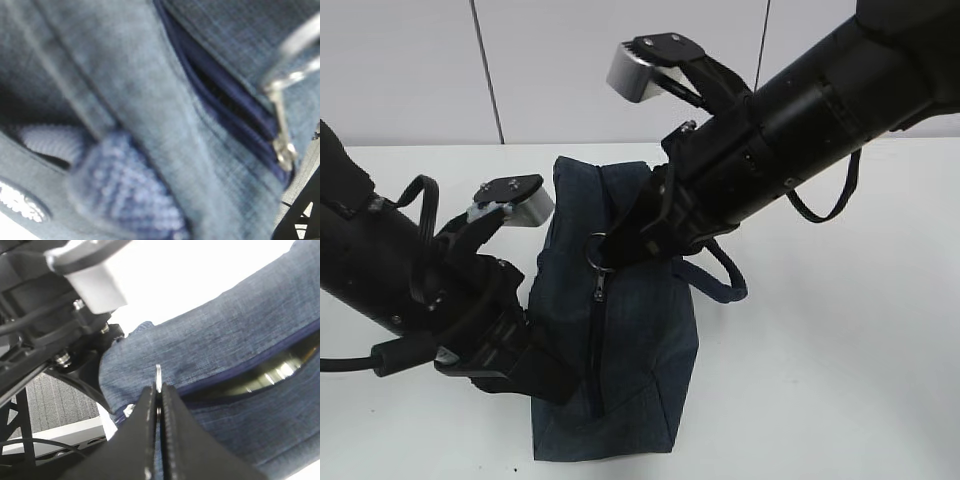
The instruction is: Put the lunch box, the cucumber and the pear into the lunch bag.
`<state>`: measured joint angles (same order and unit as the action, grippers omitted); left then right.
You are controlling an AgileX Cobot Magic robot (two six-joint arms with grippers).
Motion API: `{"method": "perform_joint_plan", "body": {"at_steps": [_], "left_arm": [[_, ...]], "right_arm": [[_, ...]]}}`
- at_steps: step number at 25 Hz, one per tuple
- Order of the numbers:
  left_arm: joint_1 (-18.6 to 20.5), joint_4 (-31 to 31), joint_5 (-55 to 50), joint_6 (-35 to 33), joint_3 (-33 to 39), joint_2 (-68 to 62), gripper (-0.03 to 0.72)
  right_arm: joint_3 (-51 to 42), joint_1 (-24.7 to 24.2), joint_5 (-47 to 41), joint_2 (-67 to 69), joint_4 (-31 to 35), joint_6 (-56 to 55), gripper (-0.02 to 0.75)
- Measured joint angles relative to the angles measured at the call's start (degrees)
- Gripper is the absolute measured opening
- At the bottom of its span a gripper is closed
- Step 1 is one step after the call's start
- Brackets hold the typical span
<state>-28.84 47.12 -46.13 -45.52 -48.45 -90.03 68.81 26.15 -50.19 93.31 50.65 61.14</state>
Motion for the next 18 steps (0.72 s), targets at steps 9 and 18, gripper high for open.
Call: {"method": "perform_joint_plan", "body": {"at_steps": [9,18], "left_arm": [[0.0,-0.1,-0.1,0.2,0.0,3.4,0.435],[0.0,0.5,4.0,0.9,0.0,10.3,0.45]], "right_arm": [[0.0,0.0,2.6,0.7,0.2,0.0,0.006],[0.0,0.0,2.7,0.7,0.3,0.0,0.006]]}}
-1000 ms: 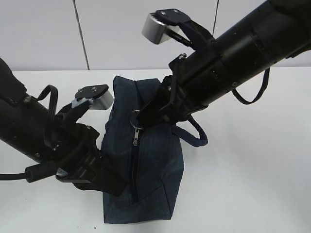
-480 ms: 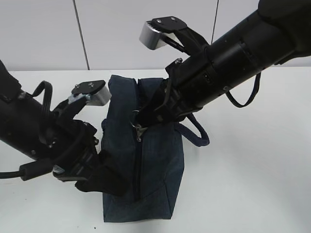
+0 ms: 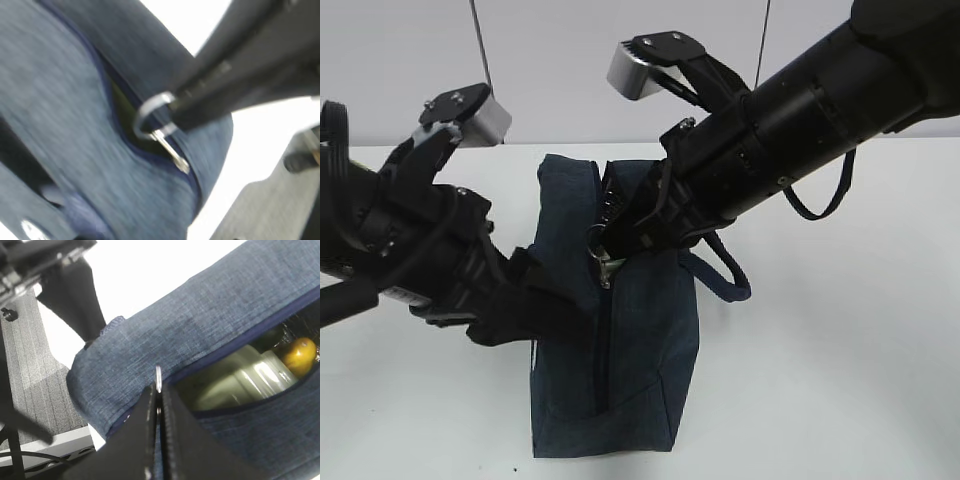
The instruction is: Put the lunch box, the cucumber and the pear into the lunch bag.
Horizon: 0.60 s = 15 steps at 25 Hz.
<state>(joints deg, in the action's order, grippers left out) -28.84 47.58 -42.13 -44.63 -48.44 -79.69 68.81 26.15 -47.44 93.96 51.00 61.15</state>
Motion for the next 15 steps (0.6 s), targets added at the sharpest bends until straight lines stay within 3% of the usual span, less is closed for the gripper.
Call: {"method": "perform_joint_plan", "body": {"at_steps": [7,15], "left_arm": [[0.0,3.1,5.1,0.2,0.1,-0.6,0.332],[0.0,3.4,5.3,0.3,0.1,-3.1,0.124]], "right_arm": [[0.0,0.0,0.1,0.0,0.2,0.0,0.006],[0.0,0.0,0.7,0.0,0.5,0.0,0.006]]}}
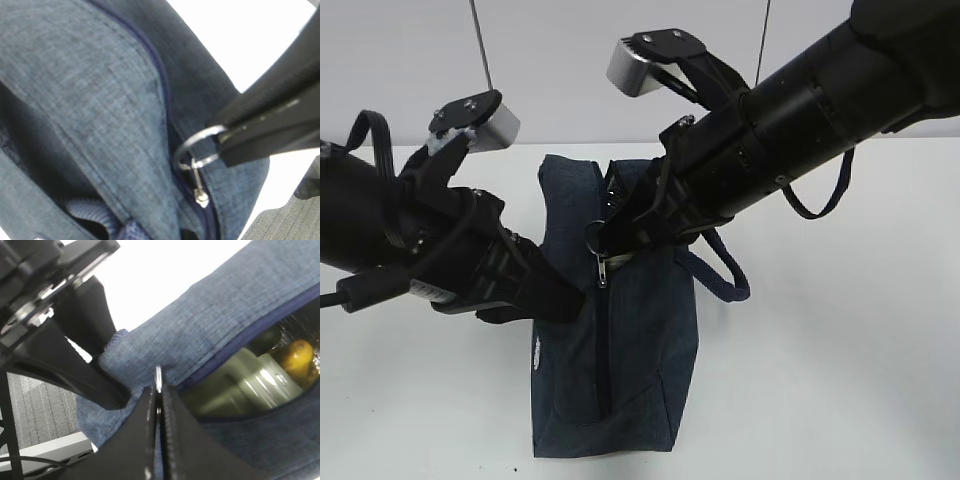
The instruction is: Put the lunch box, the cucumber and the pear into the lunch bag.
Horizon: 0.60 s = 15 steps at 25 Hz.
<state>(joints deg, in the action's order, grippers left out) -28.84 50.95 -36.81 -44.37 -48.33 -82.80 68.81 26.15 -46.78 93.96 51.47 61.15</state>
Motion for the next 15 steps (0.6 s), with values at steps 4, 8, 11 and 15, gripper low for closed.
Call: {"method": "perform_joint_plan", "body": {"at_steps": [4,8,11,15], "left_arm": [[0.0,-0.2,-0.1,0.0,0.0,0.0,-0.001],[0.0,-0.3,-0.2,0.0,0.0,0.0,-0.016],[0.1,-0.4,-0.2,0.0,0.0,0.1,-0.016],[0.1,-1.0,-0.2,0.0,0.0,0.5,-0.016]], "right_arm": [[0.0,0.0,0.9,0.0,0.0,0.0,0.006],[1.0,0.0,1.7,0.1,0.0,0.0,0.006],[1.8,0.0,2.5,0.4,-0.2,0.0,0.006],[1.9,0.0,3.0,1.2,-0.5,0.0,0.006]]}}
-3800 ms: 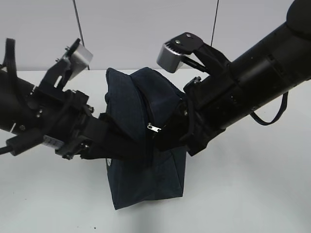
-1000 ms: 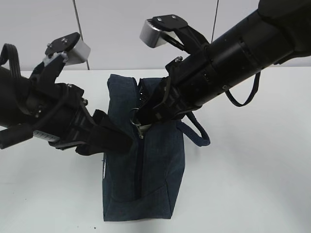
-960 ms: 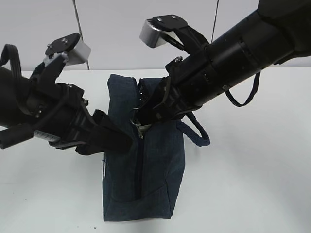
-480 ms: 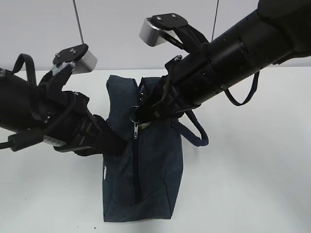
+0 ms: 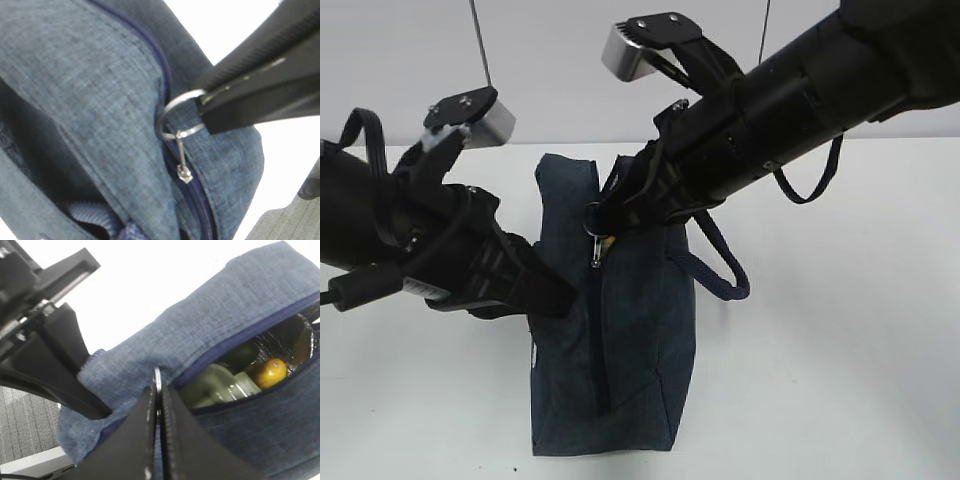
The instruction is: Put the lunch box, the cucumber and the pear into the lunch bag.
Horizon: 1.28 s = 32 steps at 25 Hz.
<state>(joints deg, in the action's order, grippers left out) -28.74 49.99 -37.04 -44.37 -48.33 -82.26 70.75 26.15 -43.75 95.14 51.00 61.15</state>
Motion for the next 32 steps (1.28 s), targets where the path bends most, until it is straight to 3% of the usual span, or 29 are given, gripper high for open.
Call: {"method": "perform_joint_plan", "body": {"at_steps": [8,21,32], "left_arm": [[0.0,-0.9,-1.1,0.2,0.0,0.2,-0.016],[0.4,-1.0,-1.4,0.2,0.0,0.3,-0.016],[0.5,-1.4,-1.9,0.2,-0.1,0.3,-0.016]], "right_arm": [[0.0,0.0,5.2,1.2,-0.4,0.0,0.006],[6.3,-0.1,4.9,6.2,-0.4,0.0,0.006],[8.9,-6.3,-2.7,7.9,3.8,-0.3,0.006]]}}
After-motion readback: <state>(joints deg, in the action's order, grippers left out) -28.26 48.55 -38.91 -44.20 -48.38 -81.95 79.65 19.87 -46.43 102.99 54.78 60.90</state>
